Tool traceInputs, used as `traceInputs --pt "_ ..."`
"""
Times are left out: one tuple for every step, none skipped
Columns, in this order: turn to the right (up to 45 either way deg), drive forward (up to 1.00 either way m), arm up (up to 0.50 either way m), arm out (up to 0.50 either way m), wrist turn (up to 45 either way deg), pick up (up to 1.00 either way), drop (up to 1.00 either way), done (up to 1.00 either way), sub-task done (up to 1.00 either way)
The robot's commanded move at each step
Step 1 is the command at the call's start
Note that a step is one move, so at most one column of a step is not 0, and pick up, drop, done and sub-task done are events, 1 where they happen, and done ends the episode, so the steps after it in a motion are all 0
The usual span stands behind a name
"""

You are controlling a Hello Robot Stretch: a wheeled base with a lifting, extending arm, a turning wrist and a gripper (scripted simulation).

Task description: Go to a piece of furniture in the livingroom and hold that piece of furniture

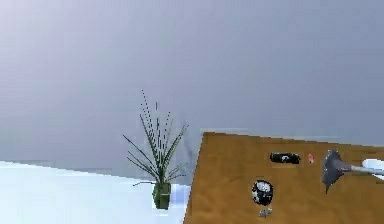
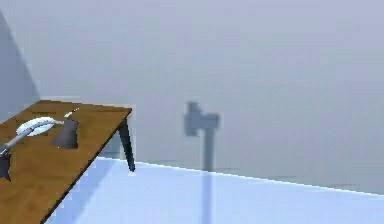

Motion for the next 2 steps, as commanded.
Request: traceInputs --pt "-45.0 0.00 0.00 0.00 0.0 0.00 0.00 0.00 0.00" --pt "45.0 0.00 0.00 0.00 0.0 0.00 0.00 0.00 0.00"
